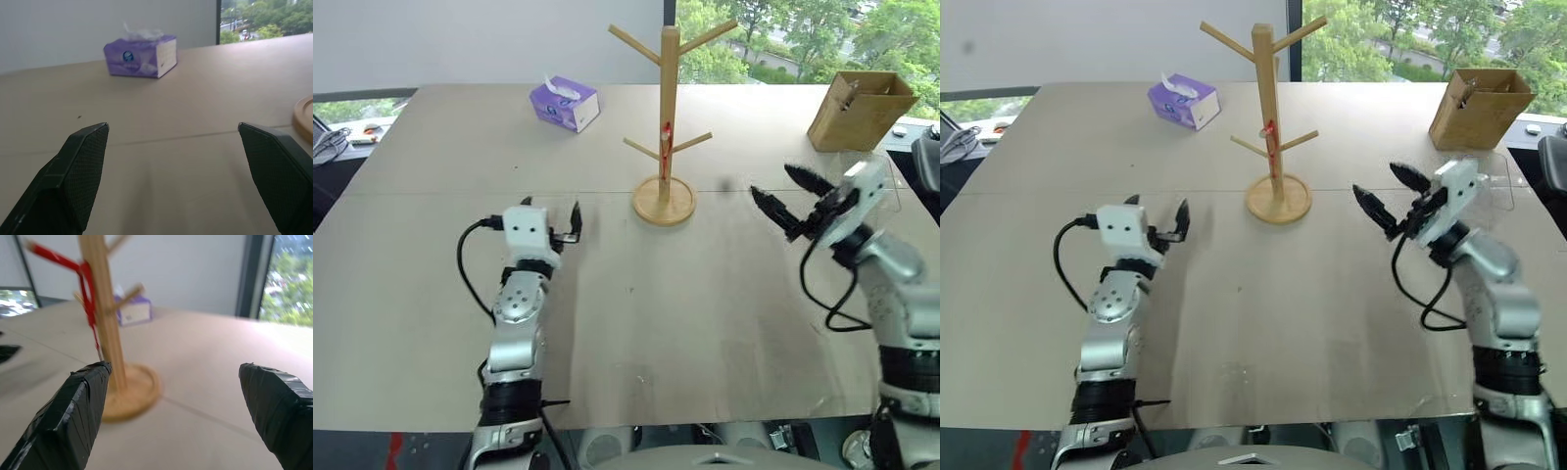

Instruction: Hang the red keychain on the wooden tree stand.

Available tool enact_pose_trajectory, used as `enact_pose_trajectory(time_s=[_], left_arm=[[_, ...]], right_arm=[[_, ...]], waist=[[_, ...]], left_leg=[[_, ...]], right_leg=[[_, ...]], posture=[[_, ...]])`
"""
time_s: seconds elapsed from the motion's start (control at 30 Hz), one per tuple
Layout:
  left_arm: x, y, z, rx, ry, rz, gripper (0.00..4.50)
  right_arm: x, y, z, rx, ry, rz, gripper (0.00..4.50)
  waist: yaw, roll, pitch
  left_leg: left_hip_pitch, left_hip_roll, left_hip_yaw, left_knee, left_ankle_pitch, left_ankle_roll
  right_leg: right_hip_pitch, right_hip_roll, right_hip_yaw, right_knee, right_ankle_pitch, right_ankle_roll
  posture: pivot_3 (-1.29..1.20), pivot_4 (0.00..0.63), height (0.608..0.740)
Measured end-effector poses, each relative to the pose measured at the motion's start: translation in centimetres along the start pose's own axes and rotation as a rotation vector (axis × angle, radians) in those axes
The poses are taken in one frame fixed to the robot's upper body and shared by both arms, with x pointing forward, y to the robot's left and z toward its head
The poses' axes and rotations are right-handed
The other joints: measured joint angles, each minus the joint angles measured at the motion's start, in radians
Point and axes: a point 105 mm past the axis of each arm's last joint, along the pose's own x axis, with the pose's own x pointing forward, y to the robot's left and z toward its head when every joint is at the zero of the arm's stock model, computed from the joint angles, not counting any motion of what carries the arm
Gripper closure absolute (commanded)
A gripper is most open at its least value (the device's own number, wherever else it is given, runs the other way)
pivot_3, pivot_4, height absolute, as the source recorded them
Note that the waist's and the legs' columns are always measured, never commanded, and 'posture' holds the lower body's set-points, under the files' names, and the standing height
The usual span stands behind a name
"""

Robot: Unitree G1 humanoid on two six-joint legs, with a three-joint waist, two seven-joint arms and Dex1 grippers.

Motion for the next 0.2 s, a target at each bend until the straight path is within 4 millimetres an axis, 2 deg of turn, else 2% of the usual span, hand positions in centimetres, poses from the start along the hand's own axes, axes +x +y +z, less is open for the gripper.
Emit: enact_pose_trajectory(time_s=[0.07, 0.13, 0.2], left_arm=[[-0.4, 0.0, -0.4, -0.014, 0.009, 0.01, 0.11], [-1.0, 0.0, -1.2, -0.03, 0.027, 0.024, 0.11], [-1.1, 0.1, -1.3, -0.033, 0.031, 0.035, 0.11]], right_arm=[[0.0, -1.1, -0.9, 0.005, -0.019, -0.128, 0.0], [-0.8, -2.5, -3.3, 0.004, 0.028, -0.256, 0.0], [-1.3, -3.3, -4.5, -0.006, 0.048, -0.325, 0.0]], waist=[[-0.003, -0.002, -0.002], [-0.002, -0.002, -0.002], [-0.003, -0.001, -0.002]], left_leg=[[0.001, 0.001, 0.0, 0.0, 0.0, 0.0], [0.0, 0.001, 0.0, -0.001, 0.0, 0.0], [0.0, 0.001, 0.0, -0.001, 0.0, 0.0]], right_leg=[[0.0, 0.001, 0.0, 0.0, 0.0, 0.0], [0.0, 0.001, 0.0, 0.0, 0.0, 0.0], [0.0, 0.001, 0.0, 0.0, 0.0, 0.0]], posture=[[0.0, 0.15, 0.74], [0.0, 0.15, 0.74], [0.0, 0.15, 0.74]])
